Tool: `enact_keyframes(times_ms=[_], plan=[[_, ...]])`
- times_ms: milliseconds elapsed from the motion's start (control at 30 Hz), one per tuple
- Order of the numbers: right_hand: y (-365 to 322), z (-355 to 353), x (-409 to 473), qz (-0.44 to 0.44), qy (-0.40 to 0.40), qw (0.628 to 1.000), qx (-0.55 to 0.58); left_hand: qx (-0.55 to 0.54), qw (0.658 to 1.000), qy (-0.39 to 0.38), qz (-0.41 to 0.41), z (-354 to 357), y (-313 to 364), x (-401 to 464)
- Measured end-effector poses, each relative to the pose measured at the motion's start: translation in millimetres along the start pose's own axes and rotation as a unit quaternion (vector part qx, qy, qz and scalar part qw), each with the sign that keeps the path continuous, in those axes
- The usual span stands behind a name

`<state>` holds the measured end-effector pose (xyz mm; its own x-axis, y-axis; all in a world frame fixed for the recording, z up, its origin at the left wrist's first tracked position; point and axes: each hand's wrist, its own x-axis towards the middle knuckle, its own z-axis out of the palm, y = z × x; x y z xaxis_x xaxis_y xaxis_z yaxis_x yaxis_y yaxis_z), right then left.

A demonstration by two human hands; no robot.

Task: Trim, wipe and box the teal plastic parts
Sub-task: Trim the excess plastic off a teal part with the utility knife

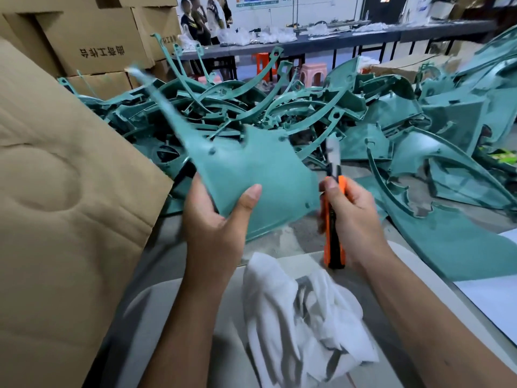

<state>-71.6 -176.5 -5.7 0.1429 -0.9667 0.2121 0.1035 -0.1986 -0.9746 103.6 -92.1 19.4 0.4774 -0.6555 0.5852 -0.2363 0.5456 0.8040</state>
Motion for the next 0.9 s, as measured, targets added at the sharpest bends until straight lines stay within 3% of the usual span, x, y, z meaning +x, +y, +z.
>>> enact_keyframes(times_ms=[133, 333, 600, 900], plan=[[-1.2, -7.0, -0.2, -0.125, 0.053, 0.990, -0.049, 0.031, 0.998, 0.044, 0.025, 7.5, -1.4, -2.2], [-1.2, -4.2, -10.2, -0.229, -0.013, 0.956, -0.186, -0.098, 0.970, 0.178, -0.131, 0.1, -15.3, 9.4], [1.5, 3.0, -12.3, -0.254, -0.085, 0.938, -0.222, -0.181, 0.948, 0.163, -0.204, -2.7, -13.7, 10.8], [-0.3, 8.4, -17.1, -0.248, -0.088, 0.940, -0.215, -0.197, 0.951, 0.142, -0.194, -4.1, -15.2, 10.3]])
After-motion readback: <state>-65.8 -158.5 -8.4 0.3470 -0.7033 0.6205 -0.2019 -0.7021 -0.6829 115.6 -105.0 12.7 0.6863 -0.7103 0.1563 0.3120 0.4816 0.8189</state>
